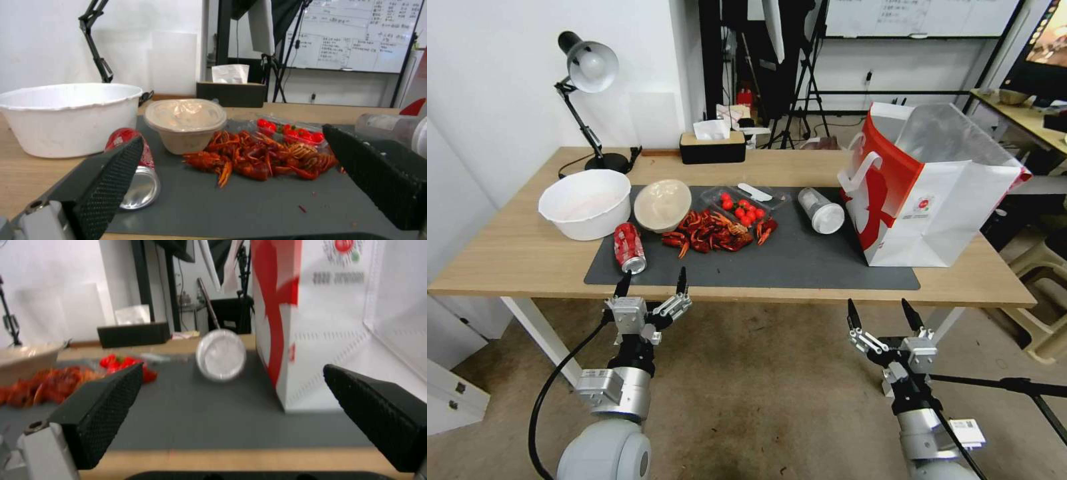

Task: Pick up the trash from the table and place it into the takeout bag.

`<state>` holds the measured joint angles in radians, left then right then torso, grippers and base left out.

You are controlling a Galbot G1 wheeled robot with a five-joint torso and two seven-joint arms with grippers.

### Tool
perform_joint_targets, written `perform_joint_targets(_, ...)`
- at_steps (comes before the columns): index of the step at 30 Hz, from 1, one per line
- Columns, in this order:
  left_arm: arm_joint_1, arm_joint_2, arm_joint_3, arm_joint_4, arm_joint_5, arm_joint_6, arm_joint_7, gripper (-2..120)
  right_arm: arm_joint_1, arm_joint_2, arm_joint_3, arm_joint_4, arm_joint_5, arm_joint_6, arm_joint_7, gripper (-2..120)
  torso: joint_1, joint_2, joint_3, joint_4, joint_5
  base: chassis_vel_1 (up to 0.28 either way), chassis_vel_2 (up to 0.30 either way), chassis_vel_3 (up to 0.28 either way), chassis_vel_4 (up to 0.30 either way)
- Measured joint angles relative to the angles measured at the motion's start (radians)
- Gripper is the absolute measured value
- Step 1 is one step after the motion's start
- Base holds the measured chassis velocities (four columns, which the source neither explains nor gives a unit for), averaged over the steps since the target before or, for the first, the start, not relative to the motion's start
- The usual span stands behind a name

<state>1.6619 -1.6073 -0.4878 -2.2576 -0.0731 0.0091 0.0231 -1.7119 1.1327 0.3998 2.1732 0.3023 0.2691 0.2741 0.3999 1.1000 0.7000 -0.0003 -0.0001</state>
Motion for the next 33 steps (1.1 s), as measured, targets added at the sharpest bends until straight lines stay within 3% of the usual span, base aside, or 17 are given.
perform_joint_targets(5,0.004,-0.001,0.000,-0.003,0.003,-0.001,0.000,100,0.200,-0.046,-0.054,0.019,0.098,-0.136,0.079,100,0.000,0.000,0.000,0.0003,0.0000,0.000,0.000,0.000,0.000)
perform_joint_targets(11,0.007,-0.001,0.000,-0.011,0.005,-0.002,0.000,100,0.323,-0.080,-0.097,-0.017,0.208,-0.213,0.108,100,0.000,0.000,0.000,0.0001,0.0002,0.000,0.000,0.000,0.000)
perform_joint_targets(17,0.015,-0.001,-0.006,-0.020,0.011,-0.007,0.000,100,0.660,-0.115,-0.254,-0.217,0.386,-0.312,0.160,100,0.000,0.000,0.000,0.0005,0.0001,0.000,0.000,0.000,0.000)
perform_joint_targets(33,0.013,-0.001,-0.015,-0.016,0.010,-0.014,-0.003,100,0.879,-0.082,-0.333,-0.450,0.460,-0.380,0.192,100,0.000,0.000,0.000,0.0002,0.0000,0.000,0.000,0.000,0.000)
